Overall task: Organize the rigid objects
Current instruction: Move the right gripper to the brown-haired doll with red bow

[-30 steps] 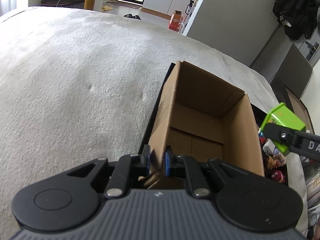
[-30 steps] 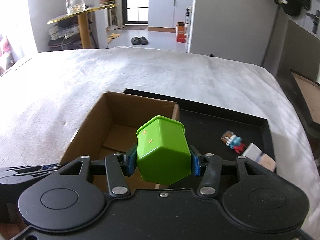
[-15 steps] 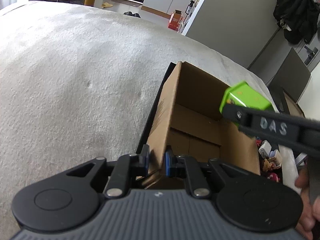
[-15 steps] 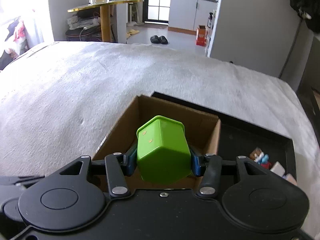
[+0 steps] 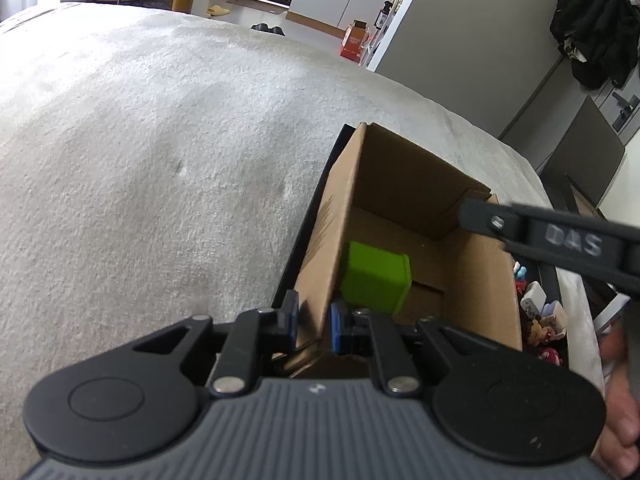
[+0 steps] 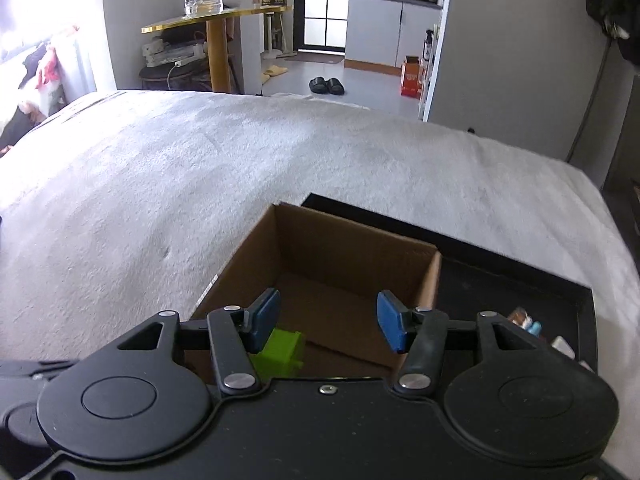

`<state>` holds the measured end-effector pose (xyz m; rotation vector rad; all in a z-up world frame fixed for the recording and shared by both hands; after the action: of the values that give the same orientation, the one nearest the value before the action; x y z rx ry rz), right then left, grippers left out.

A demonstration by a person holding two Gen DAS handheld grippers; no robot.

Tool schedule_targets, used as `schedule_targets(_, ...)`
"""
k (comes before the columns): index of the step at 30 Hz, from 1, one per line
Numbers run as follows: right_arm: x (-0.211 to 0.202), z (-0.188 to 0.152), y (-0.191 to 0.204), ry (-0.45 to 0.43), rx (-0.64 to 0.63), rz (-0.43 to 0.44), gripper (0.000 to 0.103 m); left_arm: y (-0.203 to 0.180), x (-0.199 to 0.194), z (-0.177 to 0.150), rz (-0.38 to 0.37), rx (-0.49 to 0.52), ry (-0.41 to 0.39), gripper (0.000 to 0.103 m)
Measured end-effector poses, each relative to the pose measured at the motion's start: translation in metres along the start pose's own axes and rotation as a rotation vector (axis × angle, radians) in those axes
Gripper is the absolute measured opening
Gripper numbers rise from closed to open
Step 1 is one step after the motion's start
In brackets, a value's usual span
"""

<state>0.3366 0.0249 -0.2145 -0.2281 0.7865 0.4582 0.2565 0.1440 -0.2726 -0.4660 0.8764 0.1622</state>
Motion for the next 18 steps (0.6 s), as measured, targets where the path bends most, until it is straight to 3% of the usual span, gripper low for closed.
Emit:
schedule_targets(9, -0.027, -0.02, -0.04, 0.01, -0.021, -0.021, 0.054, -0.004, 0.0, 0.001, 0.053, 0.007, 0.01, 0.013)
schedule_targets(13, -0.035, -0.025, -0.057, -0.002, 0.003, -0.022, 0.054, -0.012, -0.01, 0.006, 0.104, 0.026, -0.023, 0.013)
schedule_targets(15, -0.038, -0.028, -0.064, -0.005, 0.021, -0.015, 0.054, -0.017, -0.015, 0.01, 0.136, 0.04, -0.033, 0.016)
schedule_targets(18, -0.041, -0.036, -0.077, -0.005, 0.055, 0.002, 0.054, -0.024, -0.024, 0.015, 0.17, 0.046, -0.047, 0.032)
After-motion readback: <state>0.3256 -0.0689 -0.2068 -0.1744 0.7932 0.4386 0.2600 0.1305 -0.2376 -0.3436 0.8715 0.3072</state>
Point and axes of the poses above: each gripper's, at about its wrist camera, not at the fingertips, and x roughly the way its jaws point, y to its left, z to its top, the point moved 8 cm from there along x, roughly the way its jaws point, and after that the axes turned 2 degrees about y, right-handed, at the moved point
